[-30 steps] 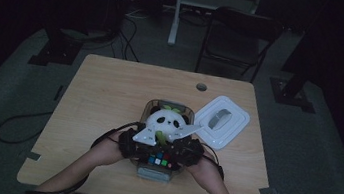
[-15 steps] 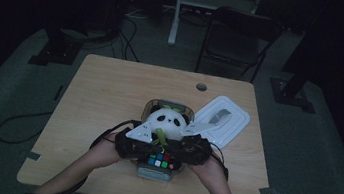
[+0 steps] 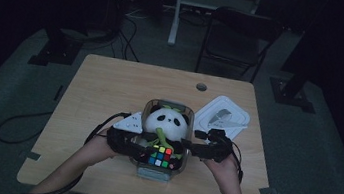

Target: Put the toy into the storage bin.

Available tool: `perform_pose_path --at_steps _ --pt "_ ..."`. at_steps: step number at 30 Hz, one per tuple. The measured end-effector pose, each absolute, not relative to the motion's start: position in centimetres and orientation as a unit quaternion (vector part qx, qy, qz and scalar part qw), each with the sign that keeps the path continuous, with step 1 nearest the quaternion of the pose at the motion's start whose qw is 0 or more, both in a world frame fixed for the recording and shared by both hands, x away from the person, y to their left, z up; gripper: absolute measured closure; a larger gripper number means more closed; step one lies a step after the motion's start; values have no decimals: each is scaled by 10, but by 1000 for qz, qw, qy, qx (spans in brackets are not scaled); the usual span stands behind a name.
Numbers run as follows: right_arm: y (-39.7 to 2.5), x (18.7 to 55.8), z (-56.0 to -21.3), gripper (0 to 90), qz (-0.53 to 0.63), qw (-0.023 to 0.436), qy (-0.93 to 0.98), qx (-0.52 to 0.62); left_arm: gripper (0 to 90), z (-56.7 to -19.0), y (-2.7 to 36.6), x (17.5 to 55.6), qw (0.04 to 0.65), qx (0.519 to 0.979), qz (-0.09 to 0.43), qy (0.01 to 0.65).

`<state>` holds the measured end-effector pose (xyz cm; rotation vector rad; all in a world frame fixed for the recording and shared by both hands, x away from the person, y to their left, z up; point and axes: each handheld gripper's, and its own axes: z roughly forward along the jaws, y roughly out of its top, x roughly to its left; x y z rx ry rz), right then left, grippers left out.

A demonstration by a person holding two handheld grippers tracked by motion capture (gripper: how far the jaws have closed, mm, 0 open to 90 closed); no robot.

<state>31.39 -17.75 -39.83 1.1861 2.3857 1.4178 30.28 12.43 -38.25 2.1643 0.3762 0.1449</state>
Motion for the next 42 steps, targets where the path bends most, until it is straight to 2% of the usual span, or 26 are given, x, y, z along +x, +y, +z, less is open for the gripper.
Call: perform_pose_path --at_steps 3,6,10,11,13,17,18,23,25,26,42 --pt "-187 316 -401 235 471 78 775 414 433 -384 132 306 457 871 62 171" --pt "-197 319 -404 233 471 88 764 432 392 -385 140 307 465 863 60 189" --pt "-206 323 -411 232 463 98 757 451 278 -386 147 306 468 861 61 189" --pt "-212 327 -416 203 459 98 754 460 276 -388 150 306 469 860 63 192" --pt "-215 329 -421 192 458 99 748 470 181 -391 151 306 463 862 68 196" --pt "-220 334 -429 130 454 95 744 481 161 -395 156 306 462 861 77 201" --pt "-221 335 -431 129 450 94 745 483 122 -396 158 306 464 859 77 203" --pt "-225 338 -437 121 439 109 742 495 104 -397 169 306 474 849 93 216" --pt "-226 339 -441 120 432 118 741 501 66 -398 174 308 475 844 98 229" --pt "-227 340 -443 120 429 121 741 502 12 -399 176 309 474 843 97 235" --pt "-237 354 -464 139 386 151 737 534 6 -433 204 319 467 826 151 275"
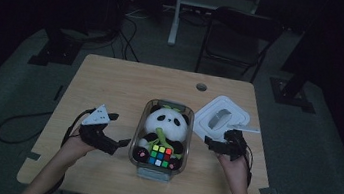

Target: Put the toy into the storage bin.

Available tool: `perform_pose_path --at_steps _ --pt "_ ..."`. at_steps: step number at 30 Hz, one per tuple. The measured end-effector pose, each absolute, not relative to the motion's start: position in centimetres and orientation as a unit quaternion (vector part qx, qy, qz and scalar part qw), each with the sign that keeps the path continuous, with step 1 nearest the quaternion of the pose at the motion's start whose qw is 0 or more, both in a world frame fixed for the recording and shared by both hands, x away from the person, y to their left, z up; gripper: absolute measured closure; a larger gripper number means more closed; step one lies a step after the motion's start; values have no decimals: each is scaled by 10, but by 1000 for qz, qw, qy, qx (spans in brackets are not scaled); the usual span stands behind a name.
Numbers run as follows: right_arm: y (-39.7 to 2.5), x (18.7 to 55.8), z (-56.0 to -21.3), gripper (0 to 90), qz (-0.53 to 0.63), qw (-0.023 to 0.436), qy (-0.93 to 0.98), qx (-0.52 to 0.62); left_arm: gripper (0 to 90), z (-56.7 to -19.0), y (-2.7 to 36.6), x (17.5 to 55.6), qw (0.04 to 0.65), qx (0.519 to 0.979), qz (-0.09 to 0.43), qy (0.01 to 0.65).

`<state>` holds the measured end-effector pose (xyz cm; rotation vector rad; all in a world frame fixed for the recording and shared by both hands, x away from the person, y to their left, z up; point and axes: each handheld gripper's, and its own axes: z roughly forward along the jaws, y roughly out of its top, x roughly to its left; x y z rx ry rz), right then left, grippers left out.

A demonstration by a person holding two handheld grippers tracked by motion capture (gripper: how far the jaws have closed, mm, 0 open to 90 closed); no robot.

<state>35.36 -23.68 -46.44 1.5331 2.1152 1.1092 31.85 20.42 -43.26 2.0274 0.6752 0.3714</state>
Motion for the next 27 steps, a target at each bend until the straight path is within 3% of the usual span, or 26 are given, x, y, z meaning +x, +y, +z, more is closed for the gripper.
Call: perform_pose_path --at_steps 15,27 --pt "-235 370 -474 160 372 188 713 564 6 -481 216 329 420 829 163 333" --pt "-227 400 -482 185 348 235 690 591 6 -494 212 328 401 832 171 345"
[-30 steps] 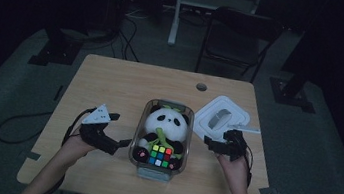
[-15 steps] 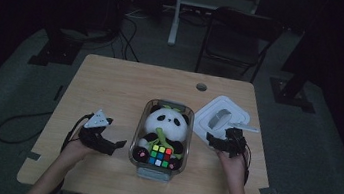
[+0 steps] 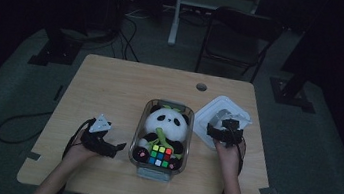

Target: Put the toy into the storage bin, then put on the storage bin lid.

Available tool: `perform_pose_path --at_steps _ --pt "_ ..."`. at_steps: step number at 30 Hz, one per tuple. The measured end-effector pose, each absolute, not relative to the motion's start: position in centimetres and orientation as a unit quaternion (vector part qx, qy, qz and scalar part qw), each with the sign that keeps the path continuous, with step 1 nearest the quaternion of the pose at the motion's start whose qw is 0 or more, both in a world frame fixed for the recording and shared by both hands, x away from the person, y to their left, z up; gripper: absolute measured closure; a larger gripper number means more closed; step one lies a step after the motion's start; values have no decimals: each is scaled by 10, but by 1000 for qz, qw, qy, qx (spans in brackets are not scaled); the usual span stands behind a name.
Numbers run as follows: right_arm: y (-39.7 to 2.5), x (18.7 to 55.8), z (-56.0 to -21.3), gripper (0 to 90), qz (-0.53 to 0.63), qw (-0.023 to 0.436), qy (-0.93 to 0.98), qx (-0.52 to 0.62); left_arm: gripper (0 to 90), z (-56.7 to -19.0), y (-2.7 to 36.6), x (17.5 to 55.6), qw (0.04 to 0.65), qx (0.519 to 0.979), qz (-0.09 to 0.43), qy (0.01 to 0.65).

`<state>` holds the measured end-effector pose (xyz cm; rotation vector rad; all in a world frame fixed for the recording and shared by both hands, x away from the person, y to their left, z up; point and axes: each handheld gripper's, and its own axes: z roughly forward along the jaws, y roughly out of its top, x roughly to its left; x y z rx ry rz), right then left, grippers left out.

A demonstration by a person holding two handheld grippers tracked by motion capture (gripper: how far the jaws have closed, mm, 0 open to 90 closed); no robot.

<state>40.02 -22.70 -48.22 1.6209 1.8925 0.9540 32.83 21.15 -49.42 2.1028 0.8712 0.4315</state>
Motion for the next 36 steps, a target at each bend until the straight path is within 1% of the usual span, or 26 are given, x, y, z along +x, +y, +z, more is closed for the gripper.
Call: perform_pose_path --at_steps 4,7,11,21,22,23,25,26,27,28,29,36 --pt "-224 415 -489 213 333 244 686 600 5 -495 211 328 403 831 165 345" --pt "-223 422 -492 214 327 246 684 604 5 -493 211 328 404 830 168 345" --pt "-221 430 -497 213 313 261 675 615 6 -490 211 326 409 825 174 349" --pt "-216 440 -509 222 280 278 666 632 5 -493 210 326 408 826 170 350" --pt "-214 442 -511 309 278 281 666 633 5 -495 208 327 407 827 168 349" --pt "-214 443 -512 357 281 283 667 629 5 -495 208 327 407 827 168 349" --pt "-214 443 -511 433 286 279 663 632 5 -495 208 327 407 827 168 348" --pt "-214 443 -511 433 286 279 663 632 5 -495 208 327 407 827 168 348" --pt "-214 442 -511 542 291 280 665 628 5 -495 207 327 407 827 168 349" --pt "-215 441 -511 579 293 279 665 628 5 -495 207 326 407 827 167 349" --pt "-215 441 -511 596 295 278 665 627 5 -495 208 326 408 827 167 349" --pt "-229 432 -507 639 309 254 671 624 5 -494 208 326 408 827 167 350"
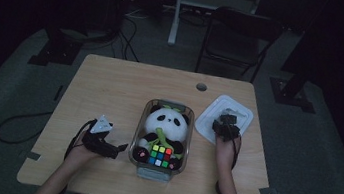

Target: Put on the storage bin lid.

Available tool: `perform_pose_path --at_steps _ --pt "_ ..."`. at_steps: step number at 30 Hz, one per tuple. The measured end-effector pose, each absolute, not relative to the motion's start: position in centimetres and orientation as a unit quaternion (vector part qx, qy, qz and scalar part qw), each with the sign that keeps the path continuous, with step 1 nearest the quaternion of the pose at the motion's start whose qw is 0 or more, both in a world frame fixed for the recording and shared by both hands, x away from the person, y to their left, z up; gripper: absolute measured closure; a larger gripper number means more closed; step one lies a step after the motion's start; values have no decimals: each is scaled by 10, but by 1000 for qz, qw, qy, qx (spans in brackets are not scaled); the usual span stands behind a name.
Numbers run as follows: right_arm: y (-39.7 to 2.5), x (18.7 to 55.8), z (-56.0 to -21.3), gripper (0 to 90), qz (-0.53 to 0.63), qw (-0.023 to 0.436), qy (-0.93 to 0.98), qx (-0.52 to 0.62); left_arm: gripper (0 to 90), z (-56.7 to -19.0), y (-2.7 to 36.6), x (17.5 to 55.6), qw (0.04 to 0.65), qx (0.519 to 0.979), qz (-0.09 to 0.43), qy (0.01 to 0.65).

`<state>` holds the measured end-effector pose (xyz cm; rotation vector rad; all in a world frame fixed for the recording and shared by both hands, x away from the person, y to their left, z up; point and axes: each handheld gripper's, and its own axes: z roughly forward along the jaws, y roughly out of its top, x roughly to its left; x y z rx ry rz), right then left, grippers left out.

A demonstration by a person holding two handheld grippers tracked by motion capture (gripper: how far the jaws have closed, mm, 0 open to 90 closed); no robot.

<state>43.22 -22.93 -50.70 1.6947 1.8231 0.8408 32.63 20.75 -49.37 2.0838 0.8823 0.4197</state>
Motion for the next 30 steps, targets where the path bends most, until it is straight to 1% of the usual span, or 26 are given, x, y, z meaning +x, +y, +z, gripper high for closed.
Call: perform_pose_path --at_steps 5,6,11,12,17,25,30 --pt "-237 421 -501 654 322 246 680 611 5 -493 208 327 409 825 168 351" --pt "-242 414 -498 655 335 235 688 600 6 -494 208 327 410 825 166 352" --pt "-247 397 -495 656 348 229 701 578 5 -495 208 329 407 826 167 351" --pt "-247 389 -493 656 353 225 714 562 5 -495 207 330 409 826 165 352" --pt "-246 367 -490 656 375 210 734 527 5 -497 206 332 407 825 168 355" --pt "-241 342 -496 656 380 192 755 498 6 -498 200 335 402 827 175 351" --pt "-241 337 -503 656 370 184 766 492 5 -494 198 338 407 825 177 349"
